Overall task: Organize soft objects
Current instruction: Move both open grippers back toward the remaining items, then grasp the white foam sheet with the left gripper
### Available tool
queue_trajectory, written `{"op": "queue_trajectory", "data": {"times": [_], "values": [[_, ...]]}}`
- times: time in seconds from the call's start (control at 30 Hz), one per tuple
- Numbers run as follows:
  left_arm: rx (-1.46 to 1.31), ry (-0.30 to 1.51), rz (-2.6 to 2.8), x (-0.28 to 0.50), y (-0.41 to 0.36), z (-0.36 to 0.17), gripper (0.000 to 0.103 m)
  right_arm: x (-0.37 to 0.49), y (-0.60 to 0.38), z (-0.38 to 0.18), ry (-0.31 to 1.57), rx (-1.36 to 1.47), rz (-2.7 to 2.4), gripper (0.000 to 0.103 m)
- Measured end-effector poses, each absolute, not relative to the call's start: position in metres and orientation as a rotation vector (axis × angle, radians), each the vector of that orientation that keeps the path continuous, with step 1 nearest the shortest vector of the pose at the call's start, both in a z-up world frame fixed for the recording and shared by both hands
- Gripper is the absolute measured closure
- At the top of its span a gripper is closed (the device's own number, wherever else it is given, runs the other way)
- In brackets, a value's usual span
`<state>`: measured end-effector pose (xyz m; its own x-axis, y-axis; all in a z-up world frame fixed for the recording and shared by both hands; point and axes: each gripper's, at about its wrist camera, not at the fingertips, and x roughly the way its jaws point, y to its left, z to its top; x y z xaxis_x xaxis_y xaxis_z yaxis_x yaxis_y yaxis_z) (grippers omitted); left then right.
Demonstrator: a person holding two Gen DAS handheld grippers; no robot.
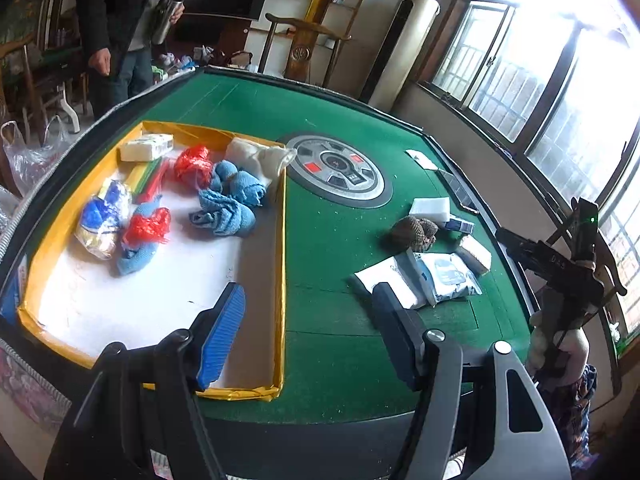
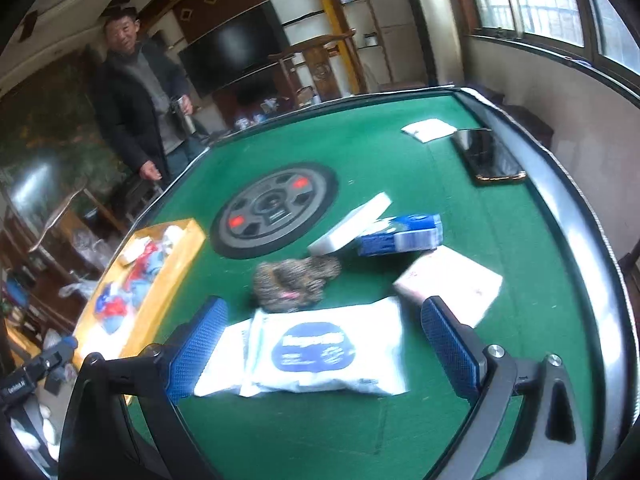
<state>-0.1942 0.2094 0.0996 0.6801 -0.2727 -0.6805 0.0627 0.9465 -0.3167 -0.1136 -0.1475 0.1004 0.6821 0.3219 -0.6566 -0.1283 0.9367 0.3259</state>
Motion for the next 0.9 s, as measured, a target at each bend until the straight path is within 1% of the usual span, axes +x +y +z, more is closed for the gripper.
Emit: {"op": "queue_trajectory", "data": {"times": [0.17, 0.3, 0.4, 0.53, 0.73, 0.9], "values": [[-0.26, 0.84, -0.214, -0.184, 0.194, 0.094, 0.038, -0.084, -0.167, 0.1, 0.766, 0.317, 0.201, 0.008], [-0.252, 0.849, -0.214, -0.173, 0.184, 0.099, 0.038, -0.054, -0.181, 0.1, 0.678, 0.357, 0.144, 0.008], [-0.212, 0.863, -0.2, -0.161, 0.174, 0.098, 0.035, -0.042, -0.189, 0.091, 0.638, 0.365, 0.098, 0.008], [-0.175, 0.903, -0.205, -0.14, 0.158, 0.087, 0.035, -0.04, -0.198, 0.082, 0.667, 0.357, 0.081, 0.008], [-0.203, 0.964, -0.272, -0.111, 0.128, 0.068, 0.035, -0.044, -0.207, 0.076, 0.687, 0.429, 0.084, 0.008], [-0.209, 0.995, -0.338, -0.089, 0.1, 0.066, 0.035, -0.044, -0.203, 0.076, 0.692, 0.424, 0.09, 0.008]]}}
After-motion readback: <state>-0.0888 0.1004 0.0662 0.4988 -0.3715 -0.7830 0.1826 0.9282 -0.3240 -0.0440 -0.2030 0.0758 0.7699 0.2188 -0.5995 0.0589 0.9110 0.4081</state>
